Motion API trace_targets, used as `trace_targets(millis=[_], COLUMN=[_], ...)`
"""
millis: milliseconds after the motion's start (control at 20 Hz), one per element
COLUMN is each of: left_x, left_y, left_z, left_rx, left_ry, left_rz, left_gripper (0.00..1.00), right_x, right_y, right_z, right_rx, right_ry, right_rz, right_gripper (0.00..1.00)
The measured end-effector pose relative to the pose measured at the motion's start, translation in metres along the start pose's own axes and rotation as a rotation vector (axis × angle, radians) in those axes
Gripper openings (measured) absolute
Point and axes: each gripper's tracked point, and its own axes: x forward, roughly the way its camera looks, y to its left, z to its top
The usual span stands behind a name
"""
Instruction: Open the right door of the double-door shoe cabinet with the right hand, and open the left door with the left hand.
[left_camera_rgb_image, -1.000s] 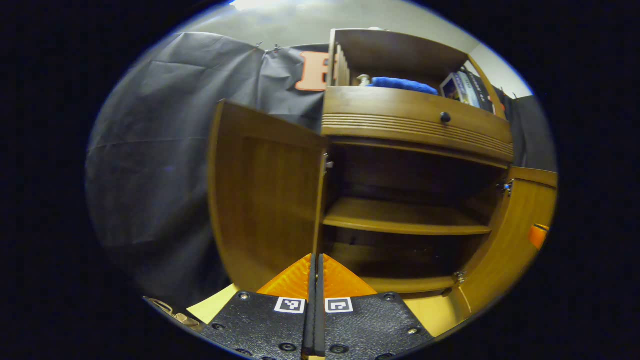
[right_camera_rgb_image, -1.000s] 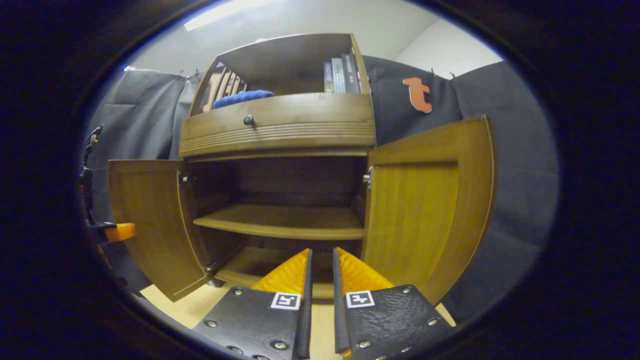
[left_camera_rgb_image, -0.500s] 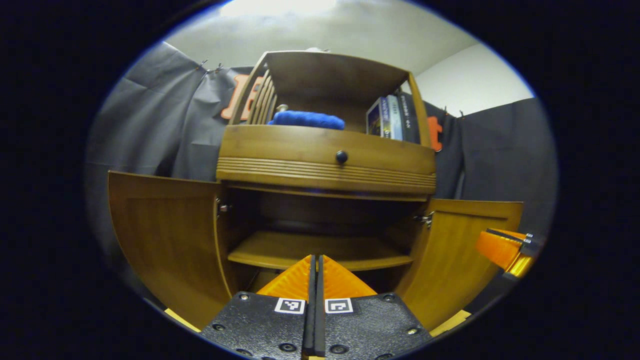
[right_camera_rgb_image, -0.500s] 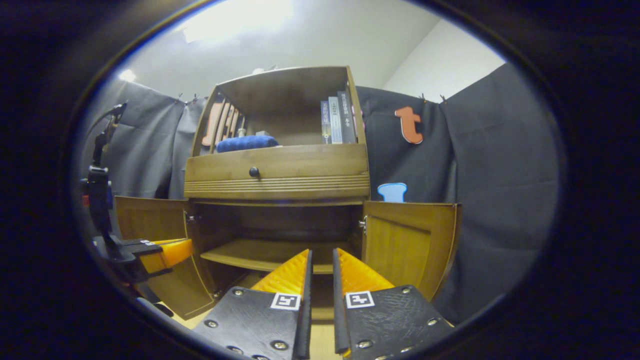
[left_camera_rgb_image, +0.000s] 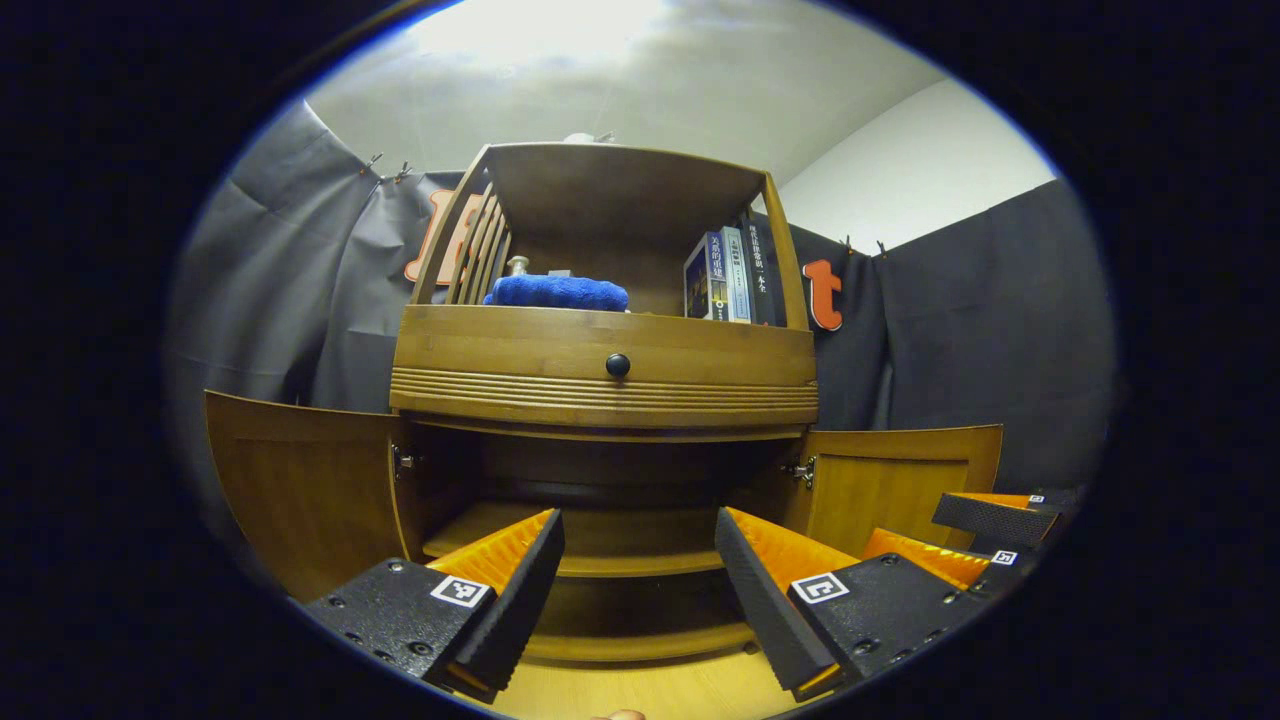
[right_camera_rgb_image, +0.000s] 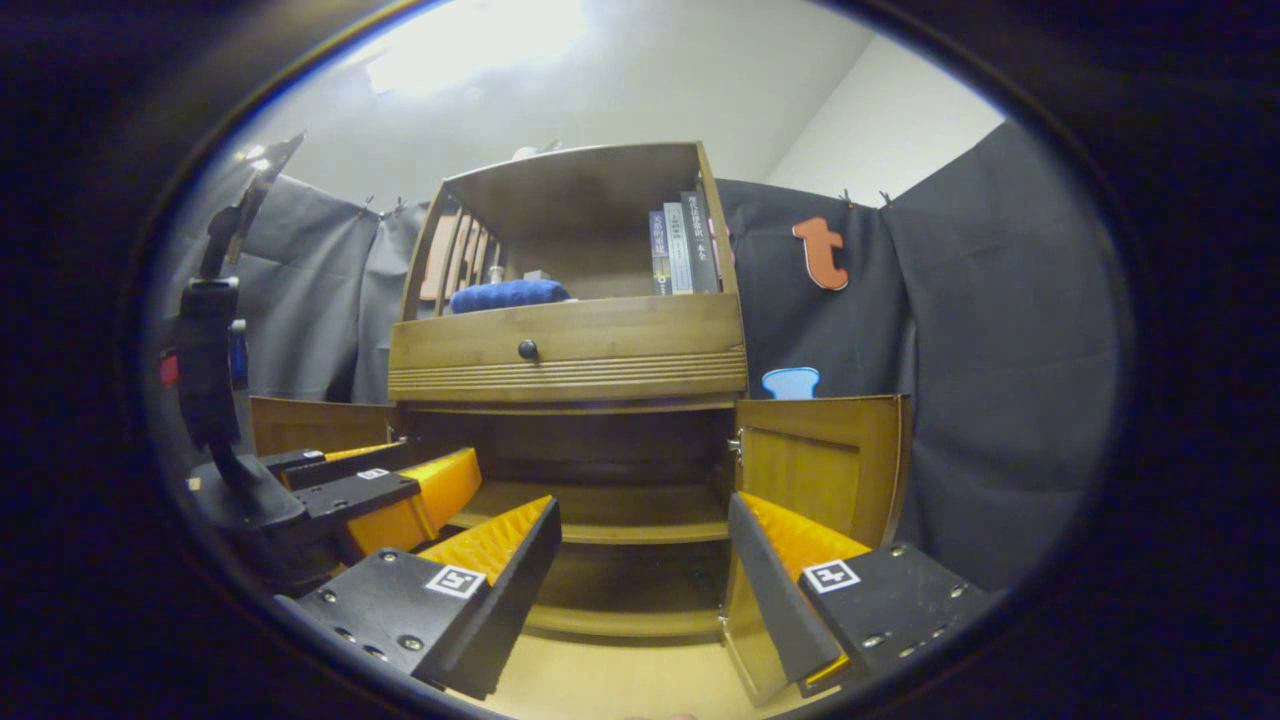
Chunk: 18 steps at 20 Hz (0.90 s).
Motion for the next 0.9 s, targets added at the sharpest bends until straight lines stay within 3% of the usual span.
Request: trace_targets(millis=[200,450,900], left_x=[-0.003,-0.006,-0.011], left_y=[0.012,0.024,0.03], left_z=[0.003,0.002,0.005], left_rx=[0.005,-0.013,-0.015], left_ry=[0.0,0.004,0.0], left_rz=[0.036,0.074,0.095], left_gripper=[0.94,0.94,0.94], right_x=[0.001,-0.004,-0.006], right_y=[-0.002,0.004,0.005], right_z=[-0.002,0.003,0.005], right_rx=[-0.005,0.001,-0.015], right_ry=[-0.009,-0.021,-0.037], right_rz=[0.005,0.023,0.035], right_gripper=[0.96,1.0,0.96])
